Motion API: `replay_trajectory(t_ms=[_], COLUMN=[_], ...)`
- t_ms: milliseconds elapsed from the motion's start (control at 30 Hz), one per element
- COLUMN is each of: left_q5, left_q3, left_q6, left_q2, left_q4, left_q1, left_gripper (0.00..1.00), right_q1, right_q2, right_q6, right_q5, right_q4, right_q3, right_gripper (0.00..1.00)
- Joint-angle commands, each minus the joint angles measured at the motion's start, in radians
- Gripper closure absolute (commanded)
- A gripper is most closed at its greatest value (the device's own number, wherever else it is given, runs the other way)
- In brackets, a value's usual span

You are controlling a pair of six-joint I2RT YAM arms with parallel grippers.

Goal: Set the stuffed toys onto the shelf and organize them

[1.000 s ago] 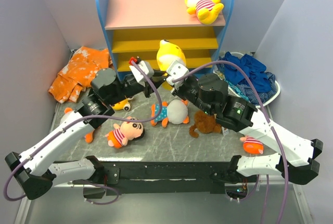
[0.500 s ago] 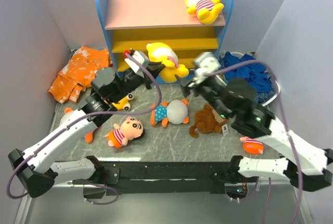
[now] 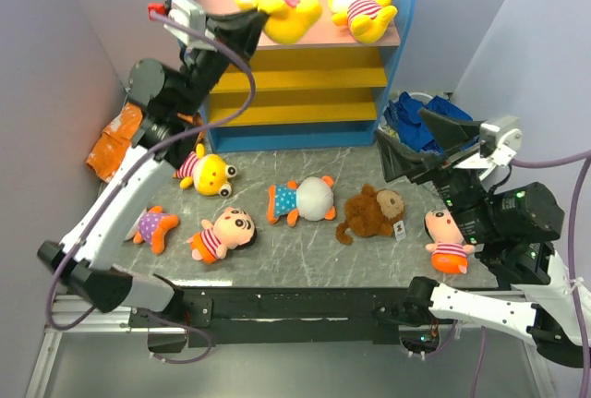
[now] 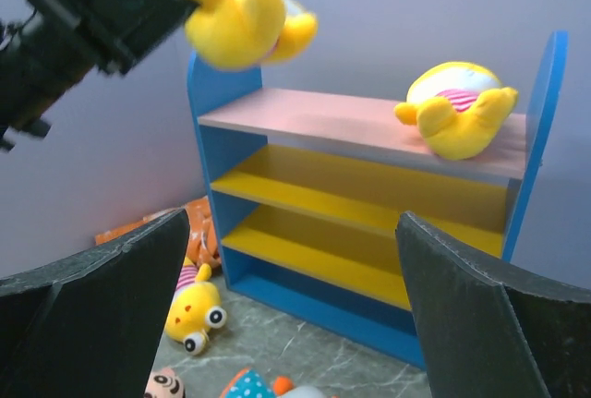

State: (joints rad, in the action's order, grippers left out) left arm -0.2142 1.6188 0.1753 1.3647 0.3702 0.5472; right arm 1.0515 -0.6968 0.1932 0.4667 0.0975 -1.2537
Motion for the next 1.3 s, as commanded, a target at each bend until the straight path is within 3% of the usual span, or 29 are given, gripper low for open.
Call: replay_trajectory(t_ms=[0, 367, 667, 767, 900, 1267], left_q5=[-0.088, -0.243, -0.235, -0.241, -0.342, -0.467], left_q3=[0.125, 0.216, 0.217, 0.222, 0.253, 0.357], left_q6=[0.064, 0.148, 0.139, 0.128, 0.135, 0.199], left_q2=[0.112, 0.364, 0.418, 0.419, 0.438, 0.527], left_q4=[0.076, 0.093, 0.032, 0.022, 0.006, -0.007], left_q1=[-0.062, -0.194, -0.225, -0.225, -0.227, -0.23], left_gripper=[0.99, 0.99, 0.84, 0.87, 0.99, 0.99], right_q1=[0.005, 0.007, 0.007, 0.005, 0.004, 0.007], right_q2=[-0.02, -0.007, 0.013, 0.016, 0.01, 0.017], right_q6=[-0.028, -0.009, -0.021, -0.018, -0.011, -0.011], right_q5=[0.01, -0.013, -0.017, -0.011, -0.002, -0.002], right_q4=[0.027, 0.022, 0.015, 0.002, -0.002, 0.005], right_q3=[0.016, 0.04, 0.065, 0.073, 0.076, 0.079], right_gripper=[0.0, 0.0, 0.0, 0.0, 0.0, 0.0])
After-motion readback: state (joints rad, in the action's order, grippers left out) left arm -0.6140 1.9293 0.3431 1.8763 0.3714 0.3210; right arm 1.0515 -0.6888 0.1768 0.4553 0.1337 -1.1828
